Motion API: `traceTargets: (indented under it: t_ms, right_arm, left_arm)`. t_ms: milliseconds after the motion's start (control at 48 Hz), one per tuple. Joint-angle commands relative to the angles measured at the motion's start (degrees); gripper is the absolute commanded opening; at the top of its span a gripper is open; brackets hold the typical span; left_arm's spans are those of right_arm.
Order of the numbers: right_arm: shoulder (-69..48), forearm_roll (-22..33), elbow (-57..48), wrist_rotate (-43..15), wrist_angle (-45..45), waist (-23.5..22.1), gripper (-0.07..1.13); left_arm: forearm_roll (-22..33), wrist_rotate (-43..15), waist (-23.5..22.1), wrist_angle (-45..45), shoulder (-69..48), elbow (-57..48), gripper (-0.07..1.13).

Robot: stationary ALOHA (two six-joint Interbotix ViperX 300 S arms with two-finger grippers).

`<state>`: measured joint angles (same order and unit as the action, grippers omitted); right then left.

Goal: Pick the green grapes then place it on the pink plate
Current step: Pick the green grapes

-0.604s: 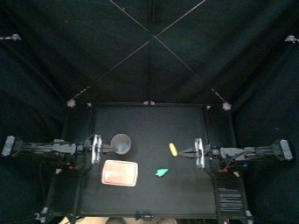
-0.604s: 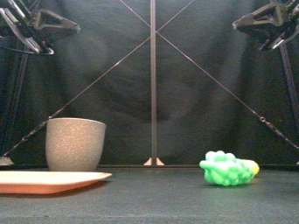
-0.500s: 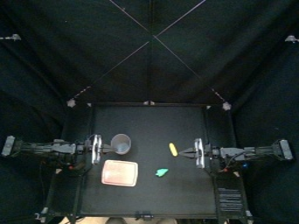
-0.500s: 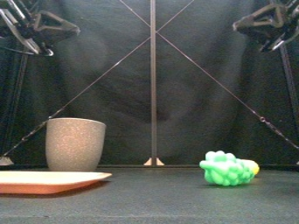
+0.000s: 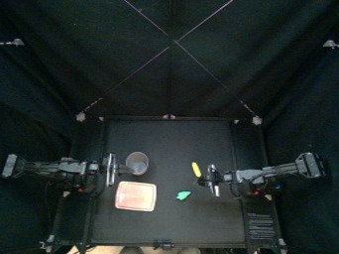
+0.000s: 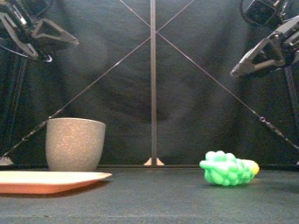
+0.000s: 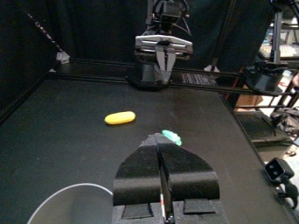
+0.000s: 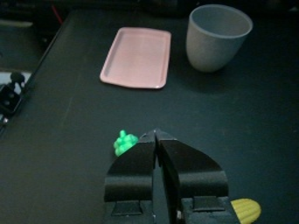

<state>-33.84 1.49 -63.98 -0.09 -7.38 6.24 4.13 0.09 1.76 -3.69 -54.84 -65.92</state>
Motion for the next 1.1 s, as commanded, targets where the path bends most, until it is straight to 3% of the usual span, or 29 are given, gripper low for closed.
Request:
traceTargets:
  t_ms: [21,188,312,562,792,1104]
  right_arm:
    - [2.0,0.0,1.5,0.0,-0.2,1.1,0.33]
    - [4.7,0.0,2.0,0.0,-0.5,1.7,0.62]
    - [7.6,1.5,2.9,0.7,-1.0,1.7,0.74]
    - [18.9,5.8,8.1,0.2,-1.3,2.5,0.74]
    - [29.4,5.2,11.6,0.0,-0.7,2.8,0.74]
    - [31.5,1.7,14.6,-1.3,3.7,4.8,0.78]
  left_arm:
    - [0.3,0.0,0.4,0.0,0.3,1.3,0.07]
    - [0.3,0.1,0.8,0.0,0.3,1.2,0.07]
    - [0.3,0.3,1.5,0.0,0.3,1.2,0.07]
    - [1.9,0.0,2.2,0.0,0.3,0.9,0.07]
    - [1.9,0.0,2.6,0.0,0.3,0.6,0.07]
    - [1.9,0.0,2.7,-0.2,0.3,0.6,0.07]
